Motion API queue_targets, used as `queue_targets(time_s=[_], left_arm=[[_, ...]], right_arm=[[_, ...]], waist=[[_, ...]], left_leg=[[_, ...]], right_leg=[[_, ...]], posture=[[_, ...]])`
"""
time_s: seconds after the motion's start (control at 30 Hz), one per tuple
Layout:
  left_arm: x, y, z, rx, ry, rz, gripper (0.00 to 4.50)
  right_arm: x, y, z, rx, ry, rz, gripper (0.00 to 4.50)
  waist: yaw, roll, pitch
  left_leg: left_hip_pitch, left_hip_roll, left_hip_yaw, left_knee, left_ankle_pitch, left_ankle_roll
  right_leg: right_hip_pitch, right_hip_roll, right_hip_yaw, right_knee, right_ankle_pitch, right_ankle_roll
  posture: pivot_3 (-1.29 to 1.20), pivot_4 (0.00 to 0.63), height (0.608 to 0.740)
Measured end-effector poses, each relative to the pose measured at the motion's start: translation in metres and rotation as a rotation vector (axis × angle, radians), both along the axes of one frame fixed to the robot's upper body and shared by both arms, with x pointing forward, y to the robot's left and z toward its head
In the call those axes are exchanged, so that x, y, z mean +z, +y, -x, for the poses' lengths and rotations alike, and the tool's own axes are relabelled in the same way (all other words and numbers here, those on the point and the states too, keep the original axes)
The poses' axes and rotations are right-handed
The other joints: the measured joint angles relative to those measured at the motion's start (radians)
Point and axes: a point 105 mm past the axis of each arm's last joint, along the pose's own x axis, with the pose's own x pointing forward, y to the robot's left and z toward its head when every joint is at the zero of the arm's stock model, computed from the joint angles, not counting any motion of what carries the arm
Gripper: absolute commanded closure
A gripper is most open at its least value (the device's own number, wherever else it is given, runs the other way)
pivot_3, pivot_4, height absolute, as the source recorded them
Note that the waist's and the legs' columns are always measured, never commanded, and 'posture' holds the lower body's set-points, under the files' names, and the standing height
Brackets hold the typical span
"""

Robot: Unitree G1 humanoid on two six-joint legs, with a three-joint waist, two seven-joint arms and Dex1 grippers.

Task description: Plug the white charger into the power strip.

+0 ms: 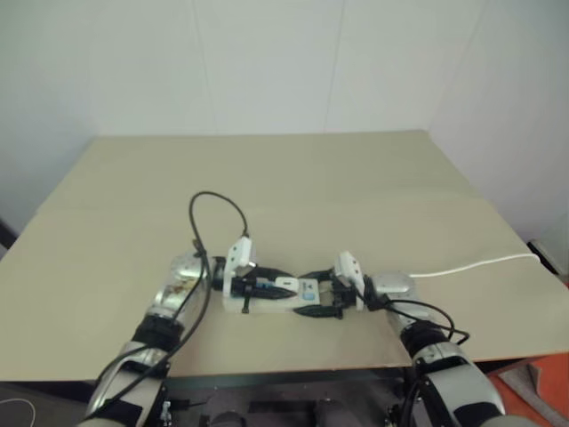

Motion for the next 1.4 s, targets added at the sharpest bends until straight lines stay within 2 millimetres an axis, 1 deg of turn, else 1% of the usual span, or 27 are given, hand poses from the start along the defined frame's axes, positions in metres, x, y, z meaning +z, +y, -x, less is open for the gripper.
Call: queue_targets(time_s=[0.63, 0.7, 0.73, 0.77, 0.93, 1.0, 1.17, 1.27, 1.33, 1.37, 1.4], left_arm=[[0.000, 0.000, 0.000, 0.018, 0.008, 0.000, 3.48], [0.000, 0.000, 0.000, 0.019, 0.010, -0.002, 2.74], [-0.009, 0.004, 0.000, 0.028, 0.039, -0.057, 2.44], [-0.013, 0.004, 0.001, 0.028, 0.052, -0.063, 2.15], [-0.012, 0.005, 0.000, 0.029, 0.060, -0.071, 0.55], [-0.011, 0.005, 0.000, 0.028, 0.063, -0.072, 0.02], [-0.010, 0.006, -0.002, 0.035, 0.071, -0.066, 0.02], [-0.007, 0.009, -0.004, 0.052, 0.082, -0.065, 0.02], [0.005, 0.016, -0.007, 0.058, 0.073, -0.052, 0.02], [0.016, 0.021, -0.011, 0.066, 0.058, -0.046, 0.02], [0.028, 0.027, -0.014, 0.072, 0.028, -0.042, 0.01]], right_arm=[[0.000, 0.000, 0.000, -0.001, 0.001, 0.000, 1.08], [0.000, 0.000, 0.000, -0.001, 0.001, 0.000, 1.08], [0.000, 0.001, 0.000, 0.000, 0.000, -0.002, 1.08], [0.000, 0.001, 0.000, 0.000, -0.001, -0.003, 1.08], [0.000, 0.001, 0.000, 0.000, 0.000, -0.002, 1.08], [0.000, 0.001, 0.000, 0.000, 0.000, -0.002, 1.08], [0.000, 0.001, 0.000, 0.001, 0.000, -0.003, 1.08], [0.000, 0.002, 0.000, 0.002, 0.000, -0.004, 1.08], [0.001, 0.001, 0.000, 0.001, -0.001, -0.005, 1.08], [0.001, 0.002, 0.000, 0.001, -0.001, -0.006, 1.08], [0.001, 0.002, 0.000, 0.002, 0.001, -0.005, 0.73]], waist=[[0.000, 0.000, 0.000], [0.000, 0.000, 0.000], [-0.001, 0.001, 0.000], [-0.003, 0.001, 0.000], [-0.001, 0.001, -0.001], [-0.001, 0.001, -0.001], [-0.002, 0.001, -0.001], [-0.002, 0.001, 0.000], [-0.002, 0.000, 0.000], [-0.002, -0.001, 0.001], [-0.003, -0.001, 0.001]], left_leg=[[0.000, 0.000, 0.000, -0.001, 0.000, 0.000], [0.000, 0.000, 0.000, -0.001, 0.000, 0.000], [0.000, 0.000, 0.000, -0.001, 0.000, 0.000], [0.000, 0.000, 0.000, -0.001, 0.000, 0.000], [0.000, 0.000, 0.000, -0.001, 0.000, 0.000], [0.000, 0.000, 0.000, -0.001, 0.000, 0.000], [0.000, 0.000, 0.000, -0.002, 0.000, 0.000], [-0.001, 0.000, 0.000, -0.002, 0.000, 0.000], [-0.002, 0.000, 0.000, -0.002, 0.000, 0.000], [-0.002, 0.000, -0.001, -0.002, 0.000, 0.000], [-0.002, 0.000, 0.000, -0.002, 0.000, 0.000]], right_leg=[[0.000, 0.000, 0.000, -0.001, 0.000, 0.000], [0.000, 0.000, 0.000, -0.001, 0.000, 0.000], [0.000, 0.000, 0.000, -0.001, 0.000, 0.000], [0.000, 0.000, 0.000, -0.001, 0.000, 0.000], [0.000, 0.000, 0.000, -0.001, 0.000, 0.000], [0.000, 0.000, 0.000, -0.001, 0.000, 0.000], [-0.001, 0.000, 0.000, -0.001, 0.000, 0.000], [-0.001, 0.000, 0.000, -0.002, 0.000, 0.000], [-0.002, 0.000, 0.000, -0.002, 0.000, 0.000], [-0.003, 0.000, 0.000, -0.002, 0.000, 0.000], [-0.003, 0.000, 0.000, -0.002, 0.000, 0.000]], posture=[[0.00, 0.150, 0.740], [0.00, 0.150, 0.740], [0.00, 0.150, 0.740], [0.00, 0.150, 0.740], [0.00, 0.150, 0.740], [0.00, 0.150, 0.740], [0.00, 0.150, 0.740], [0.00, 0.150, 0.740], [0.00, 0.150, 0.740], [0.00, 0.150, 0.740], [0.00, 0.150, 0.740]])
